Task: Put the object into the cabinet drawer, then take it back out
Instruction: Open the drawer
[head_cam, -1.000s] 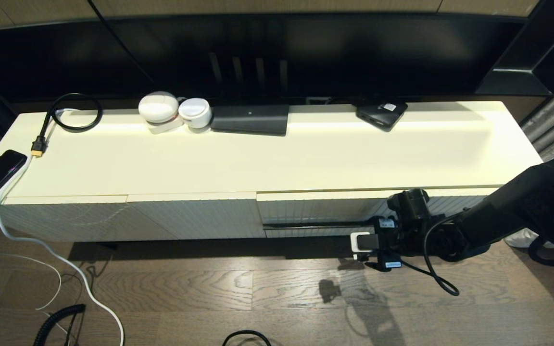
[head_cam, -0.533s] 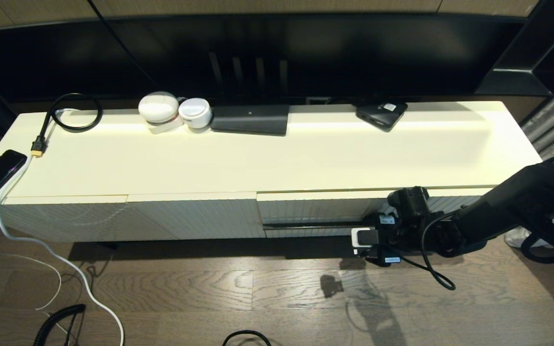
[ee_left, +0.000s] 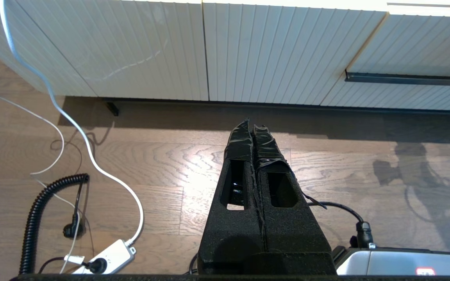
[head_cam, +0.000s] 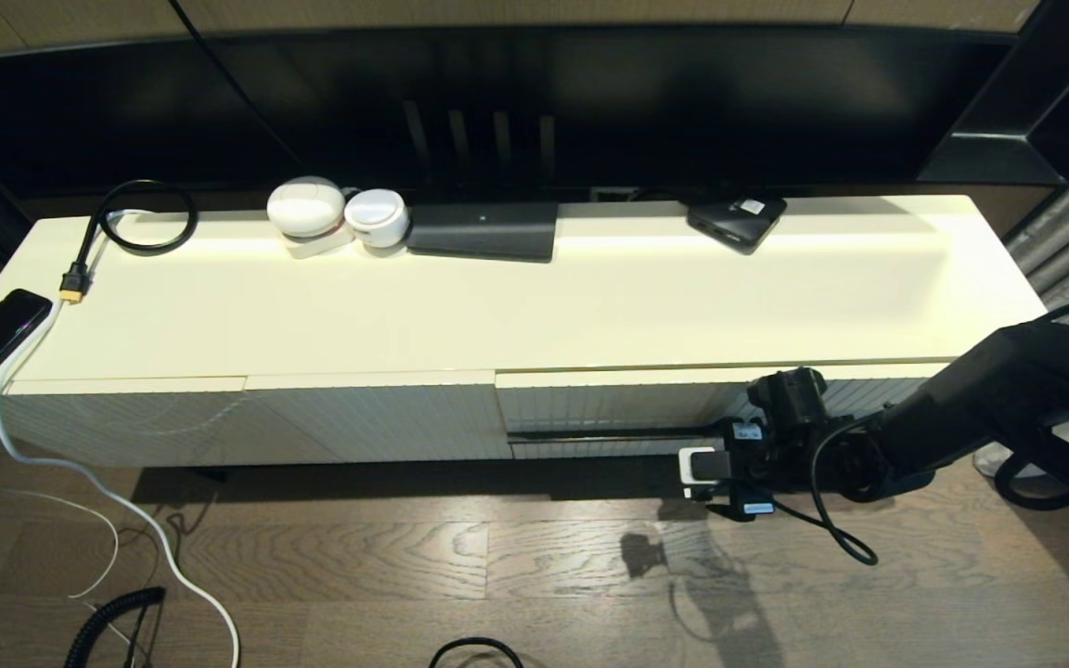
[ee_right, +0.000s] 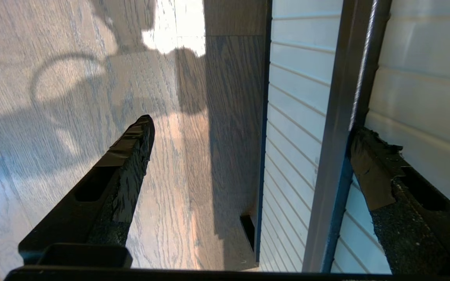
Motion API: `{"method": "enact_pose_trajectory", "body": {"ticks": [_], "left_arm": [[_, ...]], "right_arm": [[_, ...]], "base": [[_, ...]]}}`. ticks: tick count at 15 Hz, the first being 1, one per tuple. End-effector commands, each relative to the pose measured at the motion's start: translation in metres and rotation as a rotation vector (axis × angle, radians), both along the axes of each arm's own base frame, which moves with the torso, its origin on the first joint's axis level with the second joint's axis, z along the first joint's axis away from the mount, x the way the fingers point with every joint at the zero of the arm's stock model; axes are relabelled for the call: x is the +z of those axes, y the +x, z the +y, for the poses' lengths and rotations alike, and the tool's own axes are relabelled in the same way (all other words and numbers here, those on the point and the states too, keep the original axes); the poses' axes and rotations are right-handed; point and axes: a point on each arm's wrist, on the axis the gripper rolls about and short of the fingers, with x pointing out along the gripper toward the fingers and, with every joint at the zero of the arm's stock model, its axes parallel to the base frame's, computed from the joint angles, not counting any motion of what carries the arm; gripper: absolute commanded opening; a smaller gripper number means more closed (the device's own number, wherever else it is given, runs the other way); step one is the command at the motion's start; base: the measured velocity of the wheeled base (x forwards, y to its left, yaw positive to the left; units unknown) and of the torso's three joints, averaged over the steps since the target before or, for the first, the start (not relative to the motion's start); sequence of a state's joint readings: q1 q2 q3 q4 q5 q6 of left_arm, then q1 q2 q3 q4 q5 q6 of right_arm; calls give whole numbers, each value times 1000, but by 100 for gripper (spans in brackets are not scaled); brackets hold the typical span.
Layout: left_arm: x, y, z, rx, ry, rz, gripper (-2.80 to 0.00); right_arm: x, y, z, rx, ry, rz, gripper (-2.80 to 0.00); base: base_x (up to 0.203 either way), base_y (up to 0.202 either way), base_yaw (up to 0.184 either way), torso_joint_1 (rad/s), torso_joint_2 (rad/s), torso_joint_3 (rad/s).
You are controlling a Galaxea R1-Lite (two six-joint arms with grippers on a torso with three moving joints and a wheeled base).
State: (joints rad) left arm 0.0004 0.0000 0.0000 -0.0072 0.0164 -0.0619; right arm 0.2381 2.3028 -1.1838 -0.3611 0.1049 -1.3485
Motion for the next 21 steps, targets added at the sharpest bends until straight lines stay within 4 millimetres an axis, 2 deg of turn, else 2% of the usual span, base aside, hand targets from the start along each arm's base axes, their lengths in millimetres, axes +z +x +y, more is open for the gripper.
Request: {"method": "enact_pose_trajectory", "body": {"ticks": [1, 11, 14, 19, 21], "left_arm": [[0, 0, 0, 1, -1, 0, -280], [0, 0, 0, 0, -1, 0, -280], [0, 0, 0, 0, -1, 0, -280], [0, 0, 0, 2, -1, 0, -280], [0, 0, 0, 1, -1, 0, -280]], "right_arm": [[-4, -1, 0, 6, -6, 11, 0], [-15, -26, -2, 12, -20, 91, 0], [-9, -34, -3, 14, -20, 98, 0], [-3, -65, -5, 4, -11, 148, 0], [7, -77, -5, 11, -7, 140, 0]], "base": [[0, 0, 0, 0, 0, 0], [0, 0, 0, 0, 0, 0], [0, 0, 0, 0, 0, 0], [0, 0, 0, 0, 0, 0], [0, 0, 0, 0, 0, 0]]}}
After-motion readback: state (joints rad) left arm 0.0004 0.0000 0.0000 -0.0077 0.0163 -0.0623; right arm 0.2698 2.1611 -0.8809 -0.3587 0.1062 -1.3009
